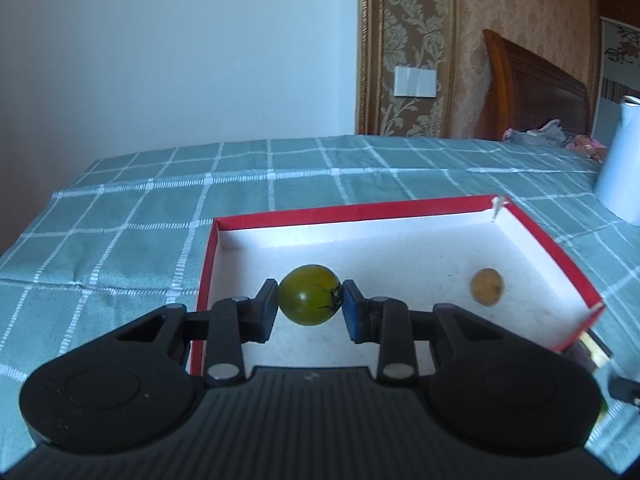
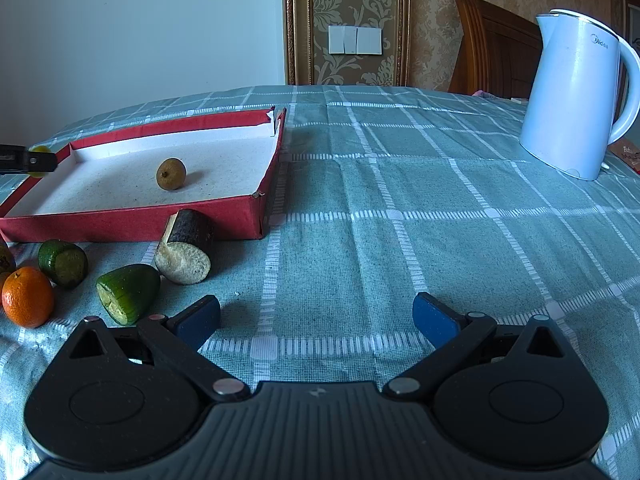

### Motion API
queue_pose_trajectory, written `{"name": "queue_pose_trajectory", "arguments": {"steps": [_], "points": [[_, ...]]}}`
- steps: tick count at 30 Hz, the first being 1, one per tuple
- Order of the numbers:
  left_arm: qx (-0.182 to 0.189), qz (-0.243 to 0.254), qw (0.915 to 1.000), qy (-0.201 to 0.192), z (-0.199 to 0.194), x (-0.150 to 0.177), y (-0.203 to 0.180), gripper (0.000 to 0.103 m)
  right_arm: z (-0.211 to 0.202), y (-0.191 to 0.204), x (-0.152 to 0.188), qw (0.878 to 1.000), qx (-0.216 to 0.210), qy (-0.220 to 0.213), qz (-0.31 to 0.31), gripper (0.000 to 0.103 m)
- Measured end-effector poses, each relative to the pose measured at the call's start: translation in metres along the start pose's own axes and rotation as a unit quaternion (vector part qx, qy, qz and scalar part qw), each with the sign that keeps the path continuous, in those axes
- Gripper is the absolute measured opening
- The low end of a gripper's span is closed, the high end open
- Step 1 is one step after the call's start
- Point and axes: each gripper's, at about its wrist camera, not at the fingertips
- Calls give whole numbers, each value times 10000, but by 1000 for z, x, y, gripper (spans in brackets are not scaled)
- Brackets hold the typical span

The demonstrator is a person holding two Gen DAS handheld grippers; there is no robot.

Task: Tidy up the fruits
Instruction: 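Carry the green tomato into the tray and open the left gripper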

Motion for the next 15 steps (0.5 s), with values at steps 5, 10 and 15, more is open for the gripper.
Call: {"name": "queue_pose_trajectory", "arguments": {"steps": [5, 10, 15], "points": [[-75, -214, 9993, 291, 29, -4, 9, 30, 0, 0, 0, 10000, -1, 0, 0, 103], [-102, -444, 9983, 369, 38, -5, 21, 30, 0, 0, 0, 10000, -3, -1, 1, 103], [-94, -641, 9967, 498, 45, -7, 32, 30, -1, 0, 0, 10000, -3, 0, 1, 103]]}}
Point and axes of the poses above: each gripper's, at about its wrist camera, not at the fingertips, and z roughly the way its jaws point, y to its left, x to its underside, and after that the axes turned 1 degree about z, right-handed
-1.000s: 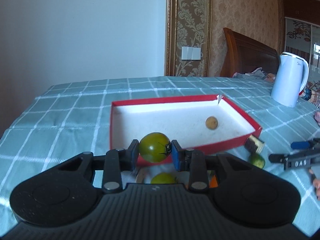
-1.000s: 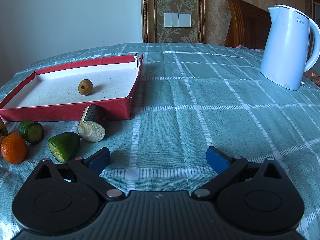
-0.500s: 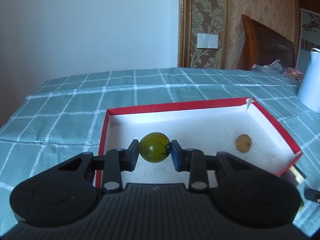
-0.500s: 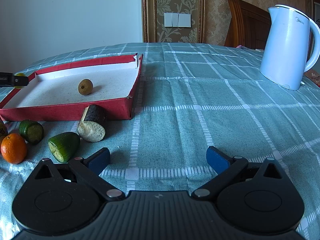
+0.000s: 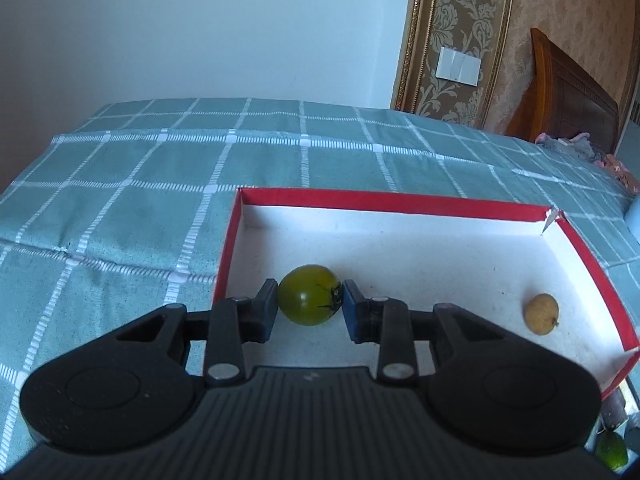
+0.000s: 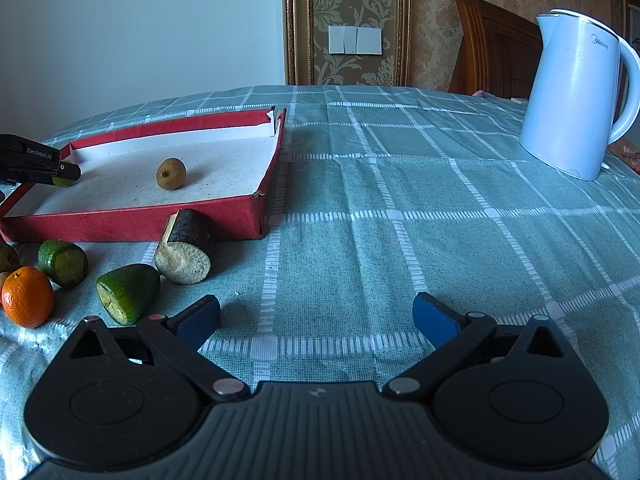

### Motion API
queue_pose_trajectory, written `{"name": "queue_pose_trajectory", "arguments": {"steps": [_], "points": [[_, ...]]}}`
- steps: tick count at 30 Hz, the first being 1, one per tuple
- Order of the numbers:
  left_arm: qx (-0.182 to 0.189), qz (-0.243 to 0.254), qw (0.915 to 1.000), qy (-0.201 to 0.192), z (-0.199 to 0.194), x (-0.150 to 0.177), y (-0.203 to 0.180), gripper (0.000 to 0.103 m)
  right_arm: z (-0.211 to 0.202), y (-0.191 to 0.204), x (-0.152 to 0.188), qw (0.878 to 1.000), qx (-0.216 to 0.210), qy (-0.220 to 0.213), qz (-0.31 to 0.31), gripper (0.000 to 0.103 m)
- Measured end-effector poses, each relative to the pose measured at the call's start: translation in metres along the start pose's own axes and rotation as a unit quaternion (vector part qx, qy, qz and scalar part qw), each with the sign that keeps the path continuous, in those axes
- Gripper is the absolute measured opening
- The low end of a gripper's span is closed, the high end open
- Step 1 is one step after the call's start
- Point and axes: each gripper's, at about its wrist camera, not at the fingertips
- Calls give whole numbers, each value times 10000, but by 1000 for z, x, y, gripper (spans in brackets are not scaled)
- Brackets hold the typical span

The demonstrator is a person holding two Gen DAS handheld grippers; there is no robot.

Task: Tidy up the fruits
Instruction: 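Carry the green tomato into the tray and open the left gripper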

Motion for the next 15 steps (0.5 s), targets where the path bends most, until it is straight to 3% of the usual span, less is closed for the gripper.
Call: {"name": "queue_pose_trajectory", "arguments": {"steps": [11, 13, 15], "points": [[-81, 87, 9999, 0, 0, 1, -2, 32, 1, 2, 0, 10000, 20, -1, 15, 103], [-55, 93, 9999, 2, -1, 1, -2, 35, 1, 2, 0, 10000, 19, -1, 15, 103], [3, 127, 9999, -24, -2, 2, -3, 46, 1, 1, 0, 10000, 18, -2, 15, 103]]}}
Point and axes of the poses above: each gripper's, at about its wrist camera, not at the fingertips, and z roughly the way its jaws point, y to its left, x to its underside, and after that the axes turned 1 degree about z, right-handed
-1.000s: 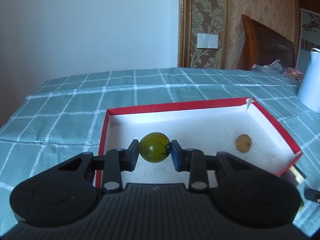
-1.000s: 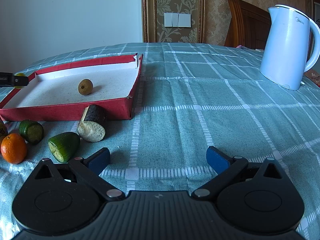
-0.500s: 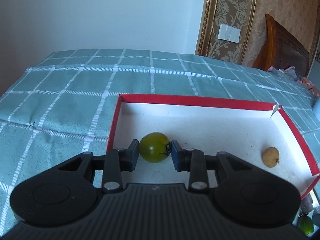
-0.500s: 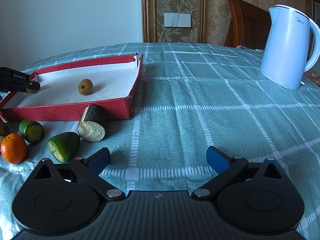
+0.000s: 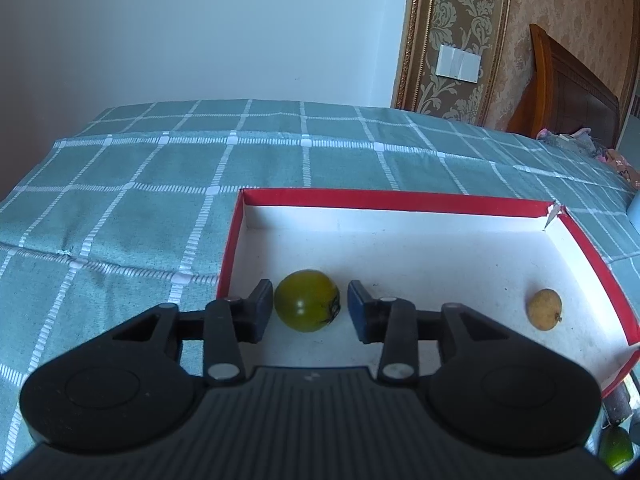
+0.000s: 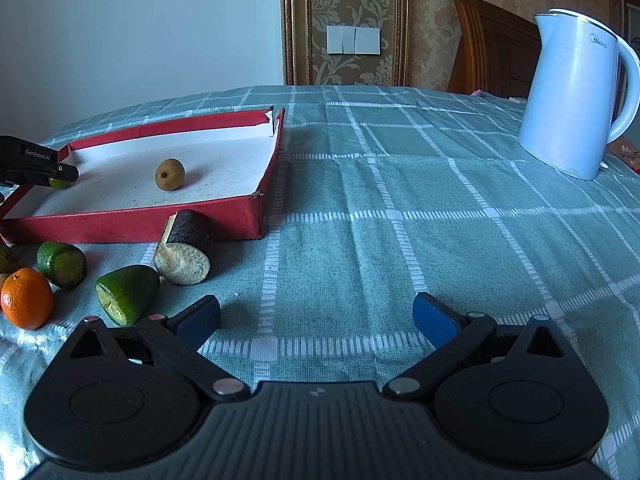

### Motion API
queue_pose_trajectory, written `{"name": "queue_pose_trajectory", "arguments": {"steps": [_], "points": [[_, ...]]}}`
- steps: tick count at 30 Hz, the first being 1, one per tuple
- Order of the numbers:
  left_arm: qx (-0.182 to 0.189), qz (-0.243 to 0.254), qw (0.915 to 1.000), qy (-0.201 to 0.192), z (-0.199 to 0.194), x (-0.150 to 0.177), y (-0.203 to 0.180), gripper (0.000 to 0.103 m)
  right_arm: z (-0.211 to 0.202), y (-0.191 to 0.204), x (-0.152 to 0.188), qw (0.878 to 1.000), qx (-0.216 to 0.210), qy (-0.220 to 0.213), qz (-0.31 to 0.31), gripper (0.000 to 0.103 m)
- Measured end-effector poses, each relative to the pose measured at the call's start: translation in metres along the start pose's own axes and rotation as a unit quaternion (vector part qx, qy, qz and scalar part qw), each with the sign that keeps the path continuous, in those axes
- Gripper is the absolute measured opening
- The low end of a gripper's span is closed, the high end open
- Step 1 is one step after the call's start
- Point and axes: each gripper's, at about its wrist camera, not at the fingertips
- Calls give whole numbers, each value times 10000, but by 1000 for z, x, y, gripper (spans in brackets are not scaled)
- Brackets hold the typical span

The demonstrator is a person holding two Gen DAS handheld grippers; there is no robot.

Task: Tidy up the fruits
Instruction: 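Carry the green tomato into the tray and open the left gripper, then move the right tool to the cut eggplant chunk and close on it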

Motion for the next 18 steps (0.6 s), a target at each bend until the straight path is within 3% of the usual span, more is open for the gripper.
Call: {"name": "queue_pose_trajectory", "arguments": {"steps": [2, 5, 11, 18], "points": [[-7, 98, 9999, -81, -4, 1, -4, 61, 0, 0, 0, 10000, 0, -1, 0, 103], [-194, 290, 9991, -255, -10, 4, -12, 76, 0, 0, 0, 10000, -1, -1, 0, 103], [-331, 423, 9980, -343, -22, 9, -17, 77, 0, 0, 0, 10000, -2, -1, 1, 103], [-463, 269, 9961, -706, -74, 14, -8, 84, -1, 0, 0, 10000, -4, -2, 1, 103]]}}
Point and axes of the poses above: each gripper's, at about its wrist camera, not at the fingertips, and z roughly the way its jaws point, y to its left, x to its underside, and after that the axes turned 1 degree about z, right-handed
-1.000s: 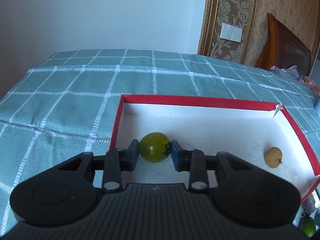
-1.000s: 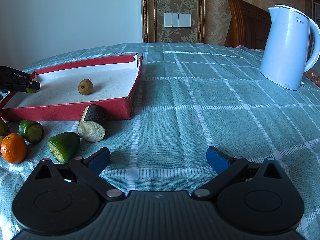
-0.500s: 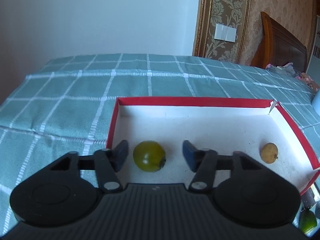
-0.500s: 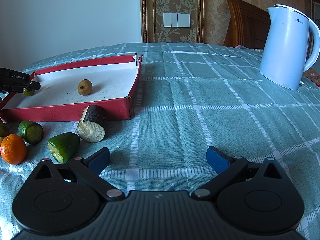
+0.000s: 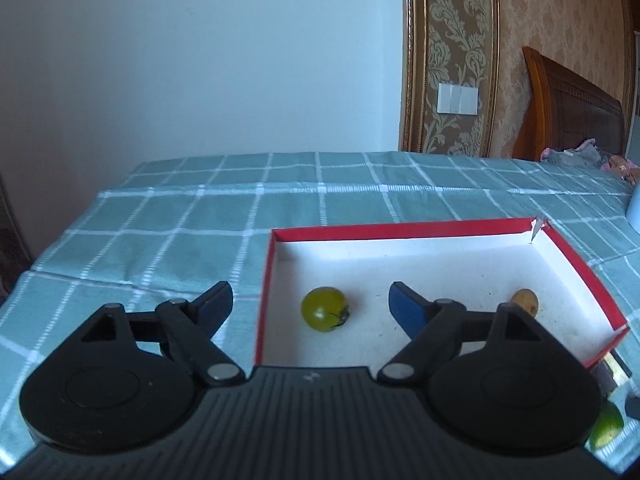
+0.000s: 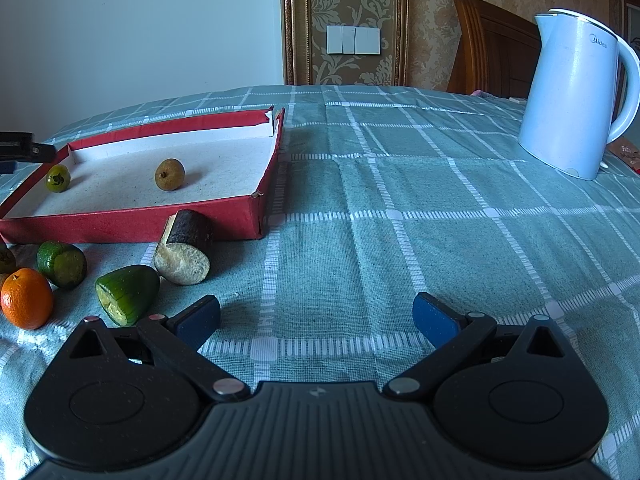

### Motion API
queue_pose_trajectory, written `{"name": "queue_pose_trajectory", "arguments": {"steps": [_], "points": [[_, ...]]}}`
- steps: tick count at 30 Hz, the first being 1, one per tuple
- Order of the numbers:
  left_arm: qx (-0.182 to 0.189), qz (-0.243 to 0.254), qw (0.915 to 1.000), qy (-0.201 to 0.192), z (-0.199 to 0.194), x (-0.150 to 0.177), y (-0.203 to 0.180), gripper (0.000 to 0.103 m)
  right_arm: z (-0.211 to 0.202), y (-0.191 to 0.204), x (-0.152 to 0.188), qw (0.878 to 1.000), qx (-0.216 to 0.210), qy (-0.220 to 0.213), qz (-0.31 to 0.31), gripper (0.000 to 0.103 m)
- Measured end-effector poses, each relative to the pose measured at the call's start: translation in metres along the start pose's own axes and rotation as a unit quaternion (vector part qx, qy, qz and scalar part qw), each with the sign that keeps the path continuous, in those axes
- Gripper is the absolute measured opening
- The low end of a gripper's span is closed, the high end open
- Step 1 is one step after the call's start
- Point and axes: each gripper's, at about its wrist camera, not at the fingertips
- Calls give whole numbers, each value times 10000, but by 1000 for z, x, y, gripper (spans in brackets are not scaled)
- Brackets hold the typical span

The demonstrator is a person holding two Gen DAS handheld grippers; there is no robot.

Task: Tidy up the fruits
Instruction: 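Move the right tool to the cut eggplant chunk and close on it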

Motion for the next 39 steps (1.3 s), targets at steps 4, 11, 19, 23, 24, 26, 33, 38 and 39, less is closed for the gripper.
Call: {"name": "queue_pose_trajectory", "arguments": {"steps": [4, 11, 19, 23, 24, 26, 33, 38, 39], "points": [[132, 12, 9999, -13, -36, 19, 7, 87, 0, 0, 0, 10000, -1, 0, 1, 103], [319, -67, 9993, 162, -80, 67, 14, 88, 0, 0, 0, 10000, -12, -6, 14, 103], [85, -77, 9999, 98, -103, 101, 23, 95, -11, -11, -3, 9960, -614, -239, 612, 102], [143, -230, 9996, 45, -108, 105, 31, 96, -16, 1, -10, 9954, -697, -436, 492, 101], [168, -233, 9996, 52, -110, 107, 33, 95, -18, 5, -13, 9951, -734, -480, 457, 98], [152, -210, 9996, 95, -111, 110, 35, 96, -18, 13, -17, 9952, -762, -511, 348, 94], [116, -258, 9993, 258, -102, 120, 40, 99, -1, 38, -27, 9950, -929, -340, 124, 69], [152, -326, 9990, 273, -98, 119, 43, 101, 10, 48, -30, 9953, -930, -243, 79, 58], [162, -322, 9990, 261, -98, 119, 43, 102, 12, 49, -30, 9953, -935, -218, 93, 55]]}}
Point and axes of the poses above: each gripper's, at about its wrist camera, not at the fingertips, and z roughly the way its jaws point, y to its left, x to its underside, and after that the axes turned 1 degree about z, right-handed
